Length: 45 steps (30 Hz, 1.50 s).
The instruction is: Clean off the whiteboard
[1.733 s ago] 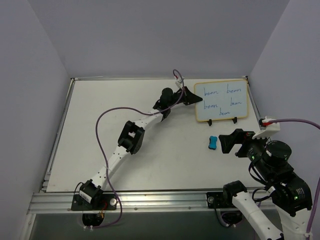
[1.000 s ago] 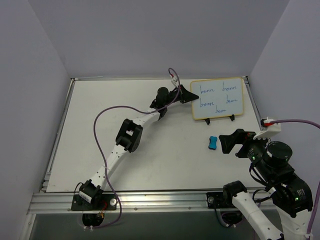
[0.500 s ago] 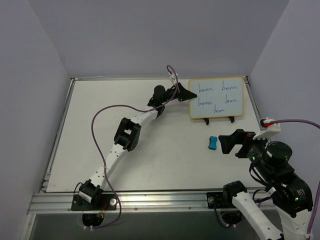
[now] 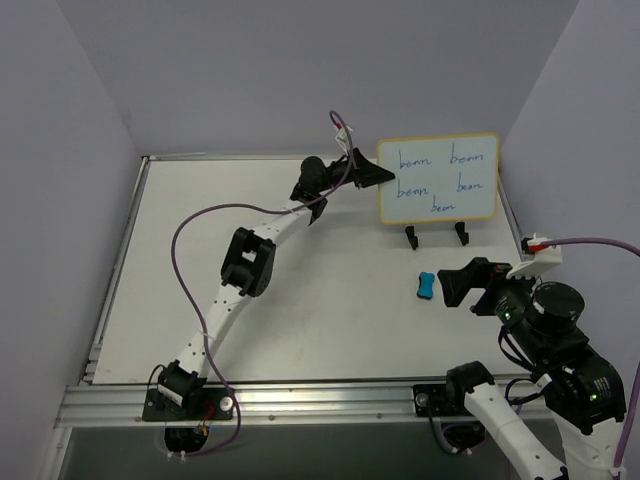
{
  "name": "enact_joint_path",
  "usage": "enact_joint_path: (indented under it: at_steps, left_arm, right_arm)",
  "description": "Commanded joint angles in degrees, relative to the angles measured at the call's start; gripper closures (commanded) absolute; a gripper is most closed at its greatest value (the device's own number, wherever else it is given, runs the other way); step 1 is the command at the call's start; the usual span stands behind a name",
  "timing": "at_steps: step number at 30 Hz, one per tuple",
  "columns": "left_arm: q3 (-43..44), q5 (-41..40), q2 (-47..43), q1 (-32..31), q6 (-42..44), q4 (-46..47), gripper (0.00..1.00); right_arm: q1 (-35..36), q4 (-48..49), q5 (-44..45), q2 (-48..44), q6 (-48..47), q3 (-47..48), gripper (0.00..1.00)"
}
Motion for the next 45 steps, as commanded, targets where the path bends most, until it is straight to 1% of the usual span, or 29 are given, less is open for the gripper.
enact_joint_path:
  at_steps: [1, 6, 7, 9, 10, 12, 13, 14, 16, 17, 19, 20, 21, 22, 23, 24, 25, 26, 27, 28, 29, 31, 32, 33, 34, 35, 37, 41, 45]
  left_arm:
    - [-4.05, -1.82, -11.68, 2.47, -0.48, 8.72, 0.98]
    - [-15.48, -2.25, -23.1, 4.49, 3.21, 6.61, 0.98]
    - [-19.93, -2.51, -24.78, 5.37, 3.65, 6.26, 0.98]
    - [-24.53, -3.13, -30.13, 6.43, 4.26, 6.0, 0.98]
    - [-29.68, -3.39, -33.89, 7.39, 4.7, 6.0, 0.98]
    - [-34.72, -4.01, -37.69, 8.18, 5.84, 5.47, 0.98]
    - [-39.53, -4.19, -39.54, 8.62, 6.63, 4.95, 0.98]
    - [-41.84, -4.19, -43.39, 9.32, 8.29, 4.33, 0.98]
    - [-46.5, -4.89, -47.27, 10.03, 9.53, 2.4, 0.98]
    - [-51.66, -5.06, -51.29, 10.38, 10.76, 1.96, 0.98]
    - [-57.57, -6.99, -55.88, 11.09, 12.52, -0.06, 0.98]
    - [-62.99, -7.87, -60.86, 11.18, 16.36, -1.37, 0.98]
    - [-65.39, -9.36, -63.61, 10.92, 18.4, -6.69, 0.98]
    - [-67.77, -10.94, -66.08, 10.83, 20.42, -8.4, 0.98]
    - [-70.4, -12.96, -70.97, 10.74, 22.26, -9.46, 0.98]
    - [-75.21, -14.11, -73.55, 10.74, 22.63, -11.39, 0.98]
    - [-77.35, -15.34, -75.92, 10.82, 23.07, -12.62, 0.98]
    - [-79.46, -17.52, -80.73, 10.74, 23.86, -13.68, 0.98]
    - [-83.13, -18.85, -83.3, 10.65, 24.47, -17.17, 0.98]
    - [-84.74, -20.0, -85.59, 10.39, 25.35, -19.12, 0.98]
    - [-86.41, -21.05, -90.31, 10.04, 25.88, -20.45, 0.98]
    - [-90.27, -23.25, -94.99, 9.77, 26.76, -25.36, 0.98]
    - [-90.99, -24.22, -99.54, 9.51, 27.55, -27.56, 0.98]
    - [-93.26, -26.92, -106.2, 8.9, 28.77, -34.89, 0.98]
    - [-93.28, -26.95, -106.27, 8.89, 28.79, -34.96, 0.98]
    - [-94.06, -28.0, -108.27, 8.8, 28.96, -39.14, 0.98]
    - [-96.44, -28.27, -113.79, 8.54, 29.23, -42.94, 0.98]
    - [-97.76, -28.89, -119.88, 8.1, 31.24, -57.25, 0.98]
    - [-99.69, -29.24, -127.08, 8.01, 32.57, -65.18, 0.98]
  right_arm:
    - [0.04, 1.66, 1.95, 1.67, 0.14, 2.06, 0.03]
    - [0.04, 1.75, 4.94, 3.87, 0.31, 3.12, 0.04]
    - [0.04, 1.66, 5.2, 4.31, 0.58, 3.21, 0.04]
    - [0.04, 1.22, 5.56, 5.71, 0.84, 3.3, 0.05]
    - [0.04, 1.22, 5.65, 6.76, 1.1, 3.21, 0.05]
    - [0.13, 1.31, 5.91, 7.65, 1.46, 2.95, 0.05]
    - [0.04, 1.4, 6.17, 8.0, 1.72, 2.68, 0.06]
    - [0.04, 1.66, 6.44, 9.22, 1.98, 2.59, 0.06]
    - [0.04, 1.92, 7.14, 10.46, 2.25, 2.24, 0.06]
    - [0.13, 2.19, 7.58, 11.94, 2.34, 2.07, 0.06]
    - [0.04, 2.63, 8.11, 13.71, 2.69, 1.89, 0.06]
    - [0.13, 3.59, 7.59, 15.54, 2.69, 1.72, 0.06]
    - [0.13, 4.03, 7.23, 16.43, 1.99, 1.71, 0.06]
    - [0.04, 4.38, 7.49, 17.4, 1.81, 1.71, 0.06]
    - [0.04, 4.73, 7.93, 19.5, 1.64, 2.24, 0.05]
    - [-0.05, 4.82, 8.19, 20.56, 1.2, 2.5, 0.05]
    - [-0.05, 5.0, 8.28, 21.62, 0.93, 2.94, 0.05]
    - [-0.14, 5.35, 8.28, 23.63, 0.84, 3.73, 0.05]
    - [-0.14, 5.7, 8.46, 24.52, 0.84, 4.0, 0.05]
    - [-0.22, 6.31, 8.46, 25.31, 0.67, 3.91, 0.06]
    - [-0.49, 7.62, 8.46, 26.97, 0.67, 3.48, 0.06]
    - [-0.66, 8.51, 8.63, 28.82, 1.02, 2.86, 0.07]
    - [-0.75, 8.6, 8.55, 31.36, 1.11, 2.68, 0.08]
    - [-1.01, 8.43, 7.59, 35.3, 1.72, 2.51, 0.11]
    - [-1.02, 8.34, 7.58, 35.34, 1.72, 2.5, 0.11]
    - [-1.1, 8.52, 7.49, 36.47, 2.16, 2.24, 0.12]
    - [-1.19, 9.74, 8.8, 38.75, 2.77, 1.1, 0.12]
    - [-2.85, 10.63, 11.62, 41.31, 2.95, -3.11, 0.16]
    - [-5.14, 10.62, 12.41, 44.47, 2.42, -6.79, 0.16]
